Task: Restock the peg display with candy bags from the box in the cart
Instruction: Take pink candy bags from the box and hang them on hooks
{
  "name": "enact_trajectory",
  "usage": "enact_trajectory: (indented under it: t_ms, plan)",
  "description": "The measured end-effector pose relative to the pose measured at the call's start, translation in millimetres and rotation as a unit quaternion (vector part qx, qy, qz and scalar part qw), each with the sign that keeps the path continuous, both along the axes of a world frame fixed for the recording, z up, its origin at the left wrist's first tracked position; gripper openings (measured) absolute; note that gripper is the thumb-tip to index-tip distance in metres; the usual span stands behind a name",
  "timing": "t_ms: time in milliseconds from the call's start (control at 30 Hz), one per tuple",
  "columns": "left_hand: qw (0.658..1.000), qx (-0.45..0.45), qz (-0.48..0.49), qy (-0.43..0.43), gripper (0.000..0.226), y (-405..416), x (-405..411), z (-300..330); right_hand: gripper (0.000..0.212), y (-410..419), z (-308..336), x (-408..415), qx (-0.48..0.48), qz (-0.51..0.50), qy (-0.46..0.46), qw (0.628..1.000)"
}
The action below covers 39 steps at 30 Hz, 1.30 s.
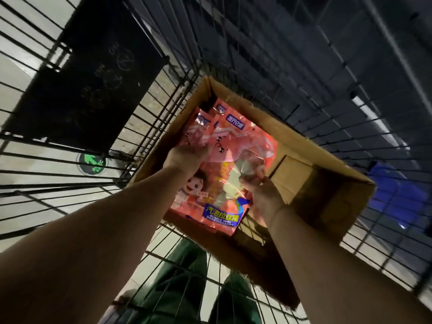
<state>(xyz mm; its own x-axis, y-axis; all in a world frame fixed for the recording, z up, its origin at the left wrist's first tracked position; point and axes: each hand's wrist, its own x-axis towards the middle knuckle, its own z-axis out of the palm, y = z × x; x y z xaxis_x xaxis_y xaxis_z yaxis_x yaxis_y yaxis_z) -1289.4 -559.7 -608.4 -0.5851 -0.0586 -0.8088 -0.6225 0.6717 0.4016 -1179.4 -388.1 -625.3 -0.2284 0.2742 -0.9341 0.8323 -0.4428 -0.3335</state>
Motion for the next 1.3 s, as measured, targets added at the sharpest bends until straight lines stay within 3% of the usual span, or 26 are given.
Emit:
enact_trajectory:
  t_ms: [67,167,300,467,567,767,1033,1167,1300]
  plan:
    - [0.996,0.075,0.047,-0.033,0.078,0.2,7.0,12.3,0.019,3.8,15.8,4.7,-0.006,0.014,0.019,1.000]
    - [0.988,0.145,0.016,-0.045,0.084,-4.3,11.5,18.0,0.020,12.3,53.4,11.5,-0.033,-0.001,0.034,0.999]
    - [0.970,0.198,-0.111,-0.089,0.032,15.4,4.3,92.6,0.067,35.9,103.5,24.7,-0.045,-0.053,0.046,0.996]
    - [0.953,0.224,-0.187,-0.085,0.030,64.6,3.2,175.2,0.096,68.8,176.7,45.7,0.028,-0.059,0.115,0.991]
    - [0.944,0.257,-0.195,-0.061,0.007,108.6,19.3,228.8,0.084,89.9,225.8,65.7,0.079,-0.103,0.172,0.976]
    - [0.905,0.336,-0.262,0.000,0.025,202.9,65.5,311.0,0.023,159.3,324.2,142.0,0.106,-0.167,0.272,0.942]
    - [0.826,0.407,-0.388,0.036,0.017,340.0,254.9,386.0,0.017,247.8,417.6,344.0,0.291,-0.304,0.342,0.840]
    - [0.793,0.441,-0.420,0.019,0.040,399.3,382.1,412.4,0.013,280.8,446.1,471.4,0.357,-0.373,0.322,0.794]
    - [0.748,0.485,-0.452,-0.024,0.086,454.9,487.9,427.4,0.016,303.7,474.6,584.6,0.423,-0.418,0.272,0.757]
